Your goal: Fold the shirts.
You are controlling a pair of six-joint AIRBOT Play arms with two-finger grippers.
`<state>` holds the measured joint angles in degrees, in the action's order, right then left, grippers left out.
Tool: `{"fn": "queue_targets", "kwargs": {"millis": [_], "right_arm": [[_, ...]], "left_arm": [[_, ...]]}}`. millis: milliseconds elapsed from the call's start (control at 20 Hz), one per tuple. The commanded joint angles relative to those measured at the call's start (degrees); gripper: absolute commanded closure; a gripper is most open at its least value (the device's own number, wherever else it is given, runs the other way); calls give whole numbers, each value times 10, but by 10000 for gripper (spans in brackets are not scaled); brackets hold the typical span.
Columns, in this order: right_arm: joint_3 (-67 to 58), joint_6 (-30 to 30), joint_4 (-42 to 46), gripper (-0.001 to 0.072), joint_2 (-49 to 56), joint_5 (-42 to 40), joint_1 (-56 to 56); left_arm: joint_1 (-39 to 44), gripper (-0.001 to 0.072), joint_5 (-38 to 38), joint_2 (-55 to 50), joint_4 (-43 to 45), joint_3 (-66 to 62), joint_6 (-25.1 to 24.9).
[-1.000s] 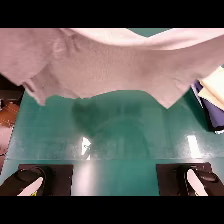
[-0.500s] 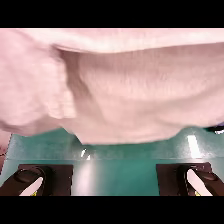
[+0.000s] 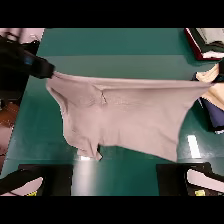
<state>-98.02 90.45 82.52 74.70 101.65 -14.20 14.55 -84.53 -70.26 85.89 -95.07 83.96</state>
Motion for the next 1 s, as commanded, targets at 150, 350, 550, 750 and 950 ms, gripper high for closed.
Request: {"fn": "queue_targets", "kwargs": {"millis": [150, 350, 550, 750, 950], "right_arm": [[65, -4, -3, 706, 108, -159, 2], [65, 2, -4, 706, 120, -256, 16], [65, 2, -2, 707, 120, -325, 46], [67, 13, -4, 707, 121, -335, 54], [97, 12, -3, 707, 119, -327, 84]], "left_arm": [[-1, 685, 148, -142, 24, 13, -23], [-1, 685, 248, -170, 55, 13, -21], [-37, 685, 277, -174, 69, 13, 3], [-101, 685, 276, -174, 18, 13, -15], [-117, 685, 235, -176, -35, 13, -133]]}}
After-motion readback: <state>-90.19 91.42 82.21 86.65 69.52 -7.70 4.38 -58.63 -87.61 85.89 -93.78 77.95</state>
